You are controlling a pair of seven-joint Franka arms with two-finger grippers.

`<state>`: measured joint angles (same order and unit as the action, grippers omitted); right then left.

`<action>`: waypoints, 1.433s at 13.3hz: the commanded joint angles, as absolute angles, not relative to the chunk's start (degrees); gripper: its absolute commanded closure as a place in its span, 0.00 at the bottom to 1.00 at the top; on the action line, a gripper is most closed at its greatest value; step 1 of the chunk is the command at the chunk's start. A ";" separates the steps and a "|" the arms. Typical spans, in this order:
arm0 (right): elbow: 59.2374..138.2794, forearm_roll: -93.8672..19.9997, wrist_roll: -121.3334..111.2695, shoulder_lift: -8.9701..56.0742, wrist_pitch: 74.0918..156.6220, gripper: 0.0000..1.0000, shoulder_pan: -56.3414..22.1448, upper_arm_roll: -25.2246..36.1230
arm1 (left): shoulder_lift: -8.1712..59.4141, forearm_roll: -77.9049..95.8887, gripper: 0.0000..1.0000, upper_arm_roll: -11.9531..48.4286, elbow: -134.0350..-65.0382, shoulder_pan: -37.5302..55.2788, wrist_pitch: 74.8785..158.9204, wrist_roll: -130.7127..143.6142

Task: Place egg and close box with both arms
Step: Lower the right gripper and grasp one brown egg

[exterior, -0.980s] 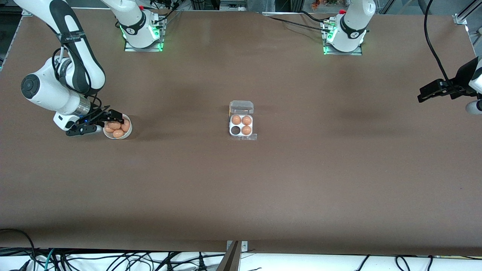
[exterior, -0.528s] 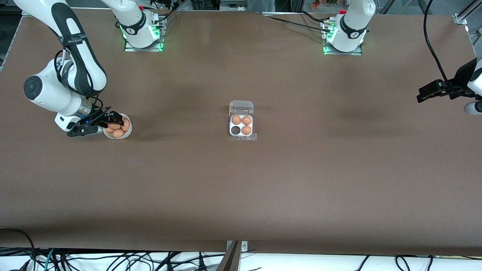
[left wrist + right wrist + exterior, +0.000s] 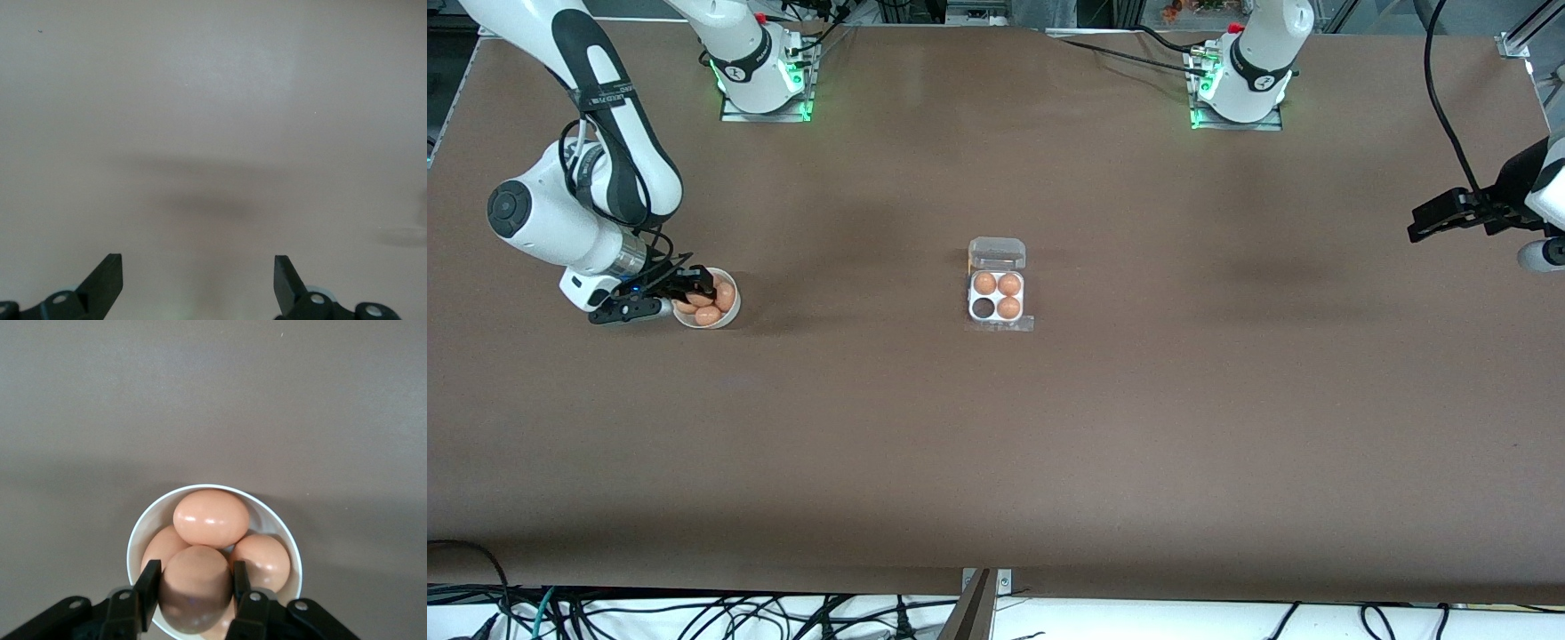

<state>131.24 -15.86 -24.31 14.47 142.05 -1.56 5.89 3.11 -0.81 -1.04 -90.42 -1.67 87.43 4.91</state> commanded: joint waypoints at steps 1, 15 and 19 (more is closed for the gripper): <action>131.84 -17.40 -25.75 14.41 142.91 0.61 -1.67 5.62 | 3.87 -2.11 0.00 -0.79 -89.12 -1.49 86.40 5.01; 123.14 -16.35 -24.61 14.41 130.62 0.76 -3.25 5.45 | 4.04 -1.85 0.00 -0.79 -89.03 -1.41 86.40 5.10; 118.58 -11.79 -21.20 14.50 125.27 0.76 -3.69 5.45 | 4.04 -1.85 0.00 -0.88 -89.03 -1.58 86.40 4.83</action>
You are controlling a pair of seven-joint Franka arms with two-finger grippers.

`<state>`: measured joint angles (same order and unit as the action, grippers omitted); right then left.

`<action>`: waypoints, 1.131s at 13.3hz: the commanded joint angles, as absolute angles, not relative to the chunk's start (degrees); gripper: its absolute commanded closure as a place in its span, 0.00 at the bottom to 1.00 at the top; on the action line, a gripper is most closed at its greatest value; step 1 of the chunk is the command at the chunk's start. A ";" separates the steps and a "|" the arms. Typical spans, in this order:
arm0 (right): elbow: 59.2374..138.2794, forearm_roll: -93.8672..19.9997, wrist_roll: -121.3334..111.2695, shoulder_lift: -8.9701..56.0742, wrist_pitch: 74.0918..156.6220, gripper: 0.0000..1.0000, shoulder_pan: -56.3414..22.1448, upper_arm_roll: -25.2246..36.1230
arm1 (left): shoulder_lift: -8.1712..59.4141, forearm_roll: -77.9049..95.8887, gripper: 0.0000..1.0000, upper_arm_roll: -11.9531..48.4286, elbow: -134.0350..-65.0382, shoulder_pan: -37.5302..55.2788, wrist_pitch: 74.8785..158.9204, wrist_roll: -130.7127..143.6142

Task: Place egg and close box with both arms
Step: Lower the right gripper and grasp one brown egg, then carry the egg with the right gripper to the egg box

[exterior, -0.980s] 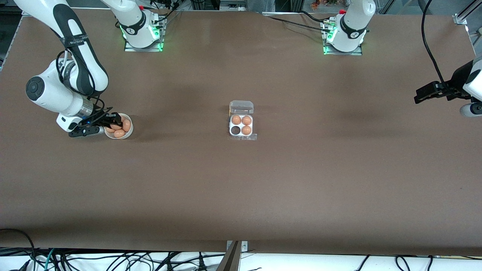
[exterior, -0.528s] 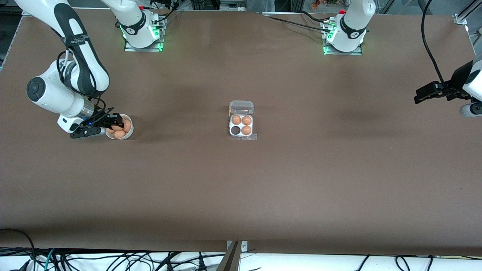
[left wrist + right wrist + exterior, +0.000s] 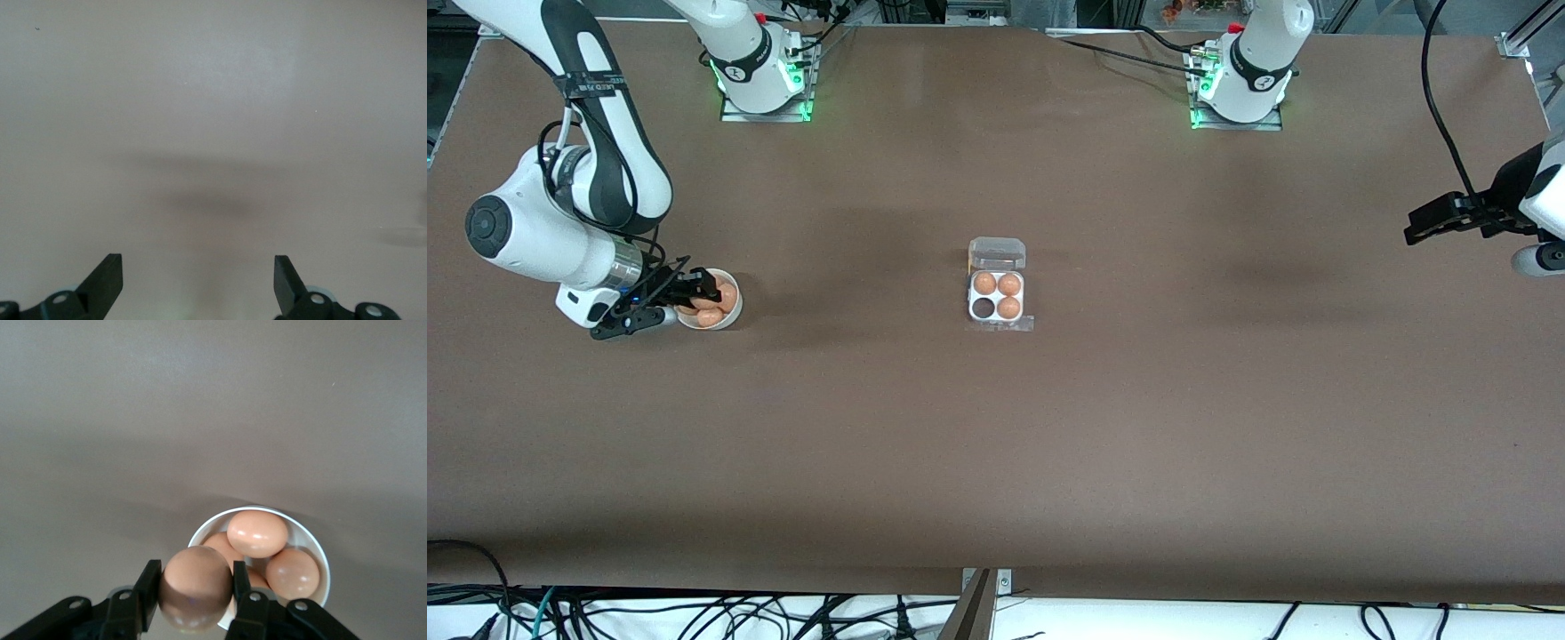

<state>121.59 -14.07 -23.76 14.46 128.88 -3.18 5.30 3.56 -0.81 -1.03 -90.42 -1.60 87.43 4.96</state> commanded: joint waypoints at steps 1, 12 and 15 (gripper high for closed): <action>116.48 -10.99 -18.83 14.59 122.37 0.76 -4.82 5.36 | 4.04 -1.85 0.00 -0.88 -89.03 -1.58 86.40 4.92; 95.30 -9.84 25.97 25.55 111.09 0.76 -30.04 5.27 | 4.57 -1.85 0.00 -0.79 -89.03 -1.23 86.40 5.80; 89.66 -9.93 37.15 30.84 111.18 0.76 -35.49 5.27 | 4.57 -1.85 0.00 -0.79 -88.95 -1.23 86.40 5.80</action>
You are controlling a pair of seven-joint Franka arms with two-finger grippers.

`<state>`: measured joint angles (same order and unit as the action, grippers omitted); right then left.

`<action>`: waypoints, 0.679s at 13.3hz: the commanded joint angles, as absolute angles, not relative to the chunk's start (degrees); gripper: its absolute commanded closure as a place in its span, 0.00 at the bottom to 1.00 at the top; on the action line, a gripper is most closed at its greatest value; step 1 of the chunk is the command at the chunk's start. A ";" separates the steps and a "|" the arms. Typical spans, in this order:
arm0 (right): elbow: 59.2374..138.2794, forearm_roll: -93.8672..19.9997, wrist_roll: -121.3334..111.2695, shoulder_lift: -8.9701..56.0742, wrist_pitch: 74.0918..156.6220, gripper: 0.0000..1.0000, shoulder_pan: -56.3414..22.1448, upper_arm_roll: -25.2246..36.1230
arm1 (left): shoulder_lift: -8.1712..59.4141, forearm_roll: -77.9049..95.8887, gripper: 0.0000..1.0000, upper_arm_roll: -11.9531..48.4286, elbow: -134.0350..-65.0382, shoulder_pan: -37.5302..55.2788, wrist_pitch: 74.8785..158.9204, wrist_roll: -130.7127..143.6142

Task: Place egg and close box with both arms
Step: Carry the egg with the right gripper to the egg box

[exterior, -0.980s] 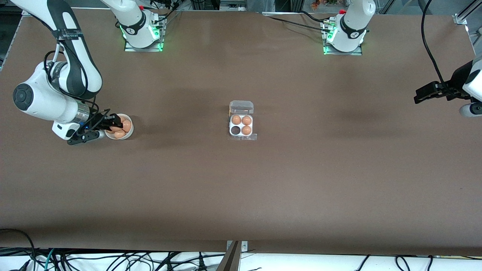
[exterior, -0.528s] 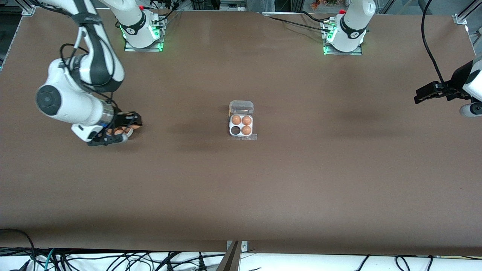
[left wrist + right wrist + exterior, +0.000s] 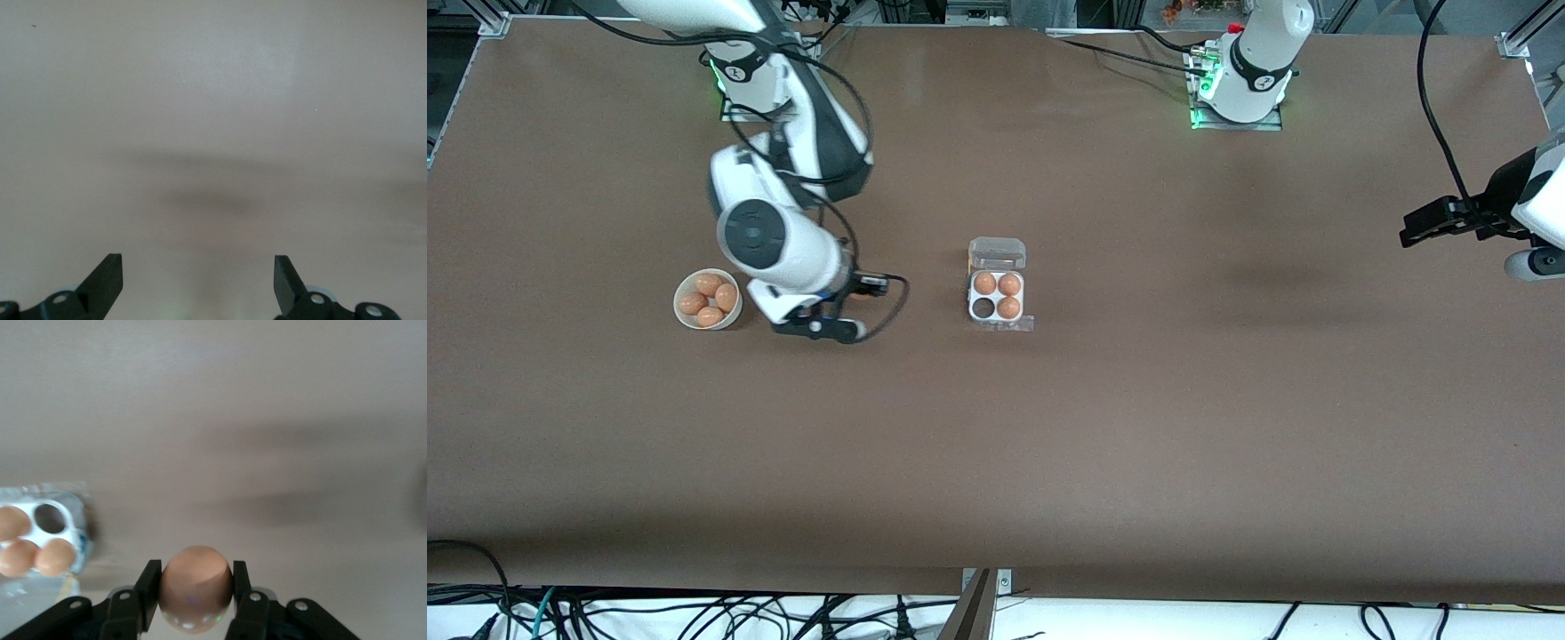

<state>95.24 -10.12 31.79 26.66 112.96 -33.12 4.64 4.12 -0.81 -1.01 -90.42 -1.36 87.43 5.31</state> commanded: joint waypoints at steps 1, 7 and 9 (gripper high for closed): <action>89.65 -10.11 38.92 31.55 111.27 0.76 -36.55 5.27 | 4.57 -1.85 0.00 -0.79 -89.03 -1.23 86.40 5.71; 83.34 -10.28 45.60 36.64 111.80 0.83 -40.78 5.27 | 4.83 -1.76 0.00 -0.70 -89.03 -1.23 86.40 4.75; 79.82 -10.46 47.28 39.54 111.88 0.83 -42.36 5.27 | 5.36 -1.84 0.00 -0.62 -88.95 -1.06 86.40 4.04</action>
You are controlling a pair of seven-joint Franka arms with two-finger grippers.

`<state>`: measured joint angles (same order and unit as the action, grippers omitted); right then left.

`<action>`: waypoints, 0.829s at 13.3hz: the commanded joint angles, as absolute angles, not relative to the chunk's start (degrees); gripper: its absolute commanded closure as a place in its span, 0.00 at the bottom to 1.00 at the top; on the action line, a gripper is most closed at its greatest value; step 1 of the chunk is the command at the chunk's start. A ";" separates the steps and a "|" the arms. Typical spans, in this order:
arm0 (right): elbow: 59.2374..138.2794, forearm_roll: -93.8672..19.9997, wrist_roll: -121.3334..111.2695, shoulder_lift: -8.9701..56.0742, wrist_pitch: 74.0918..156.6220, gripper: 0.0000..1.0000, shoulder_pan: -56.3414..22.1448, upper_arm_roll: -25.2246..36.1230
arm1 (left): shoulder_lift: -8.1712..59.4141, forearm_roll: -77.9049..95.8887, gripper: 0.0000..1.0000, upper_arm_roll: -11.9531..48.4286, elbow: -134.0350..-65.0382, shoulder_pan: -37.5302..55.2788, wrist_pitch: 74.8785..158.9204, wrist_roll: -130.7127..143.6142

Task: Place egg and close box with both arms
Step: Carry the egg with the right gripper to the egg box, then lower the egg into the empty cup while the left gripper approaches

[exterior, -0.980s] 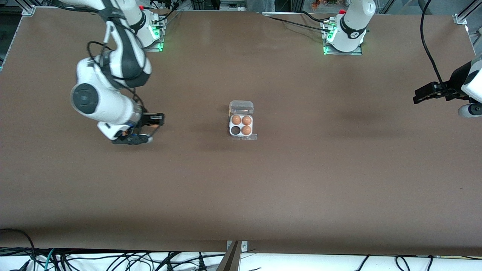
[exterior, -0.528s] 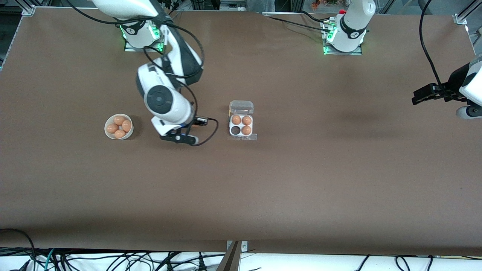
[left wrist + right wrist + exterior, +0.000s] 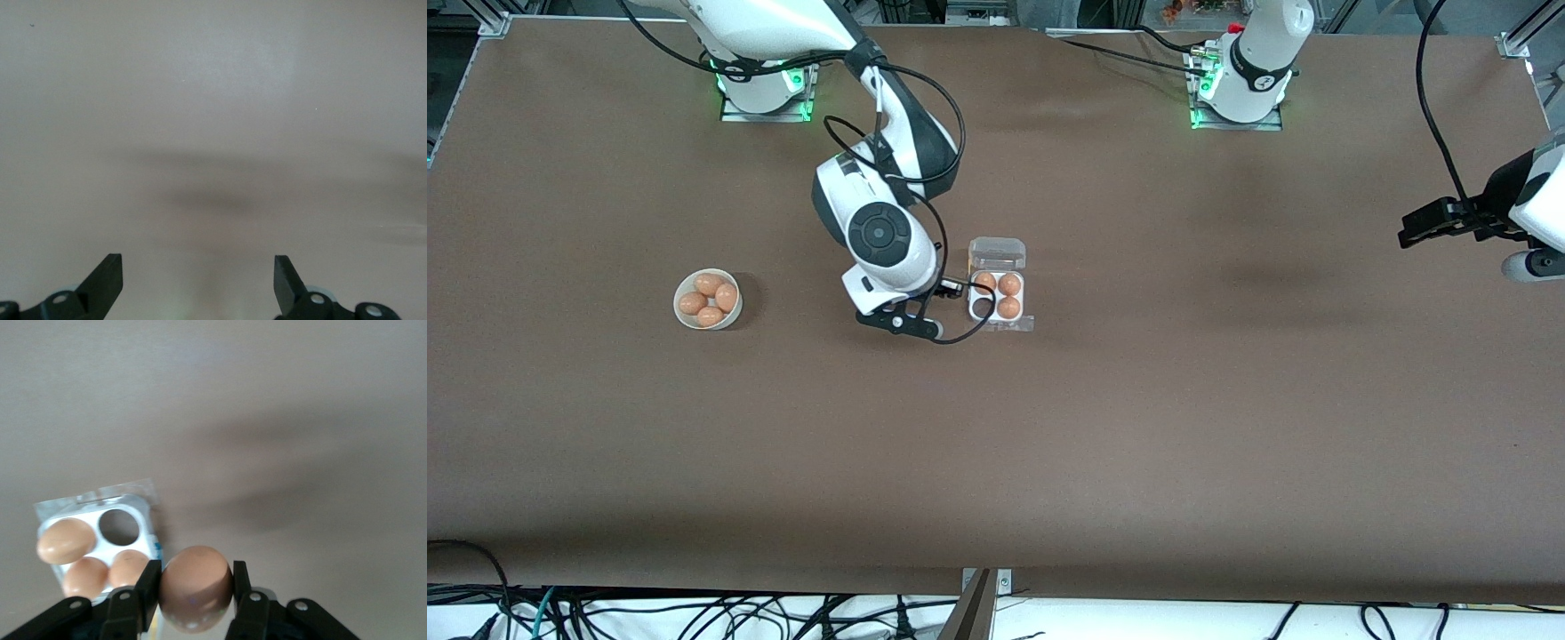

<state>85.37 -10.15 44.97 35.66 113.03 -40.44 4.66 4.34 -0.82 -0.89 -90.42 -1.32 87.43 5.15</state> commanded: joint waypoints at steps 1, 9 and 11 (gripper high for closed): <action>77.89 -10.55 48.07 40.94 111.88 0.83 -43.06 5.27 | 5.36 -1.76 0.00 -0.27 -88.86 -1.05 86.40 3.96; 76.38 -11.77 48.69 44.47 115.56 0.83 -43.33 2.55 | 7.46 -1.76 0.00 6.58 -89.12 0.60 82.72 4.39; 76.29 -13.44 48.60 45.00 117.33 0.83 -43.33 2.55 | 9.48 -1.76 0.00 7.99 -89.03 2.36 81.39 4.48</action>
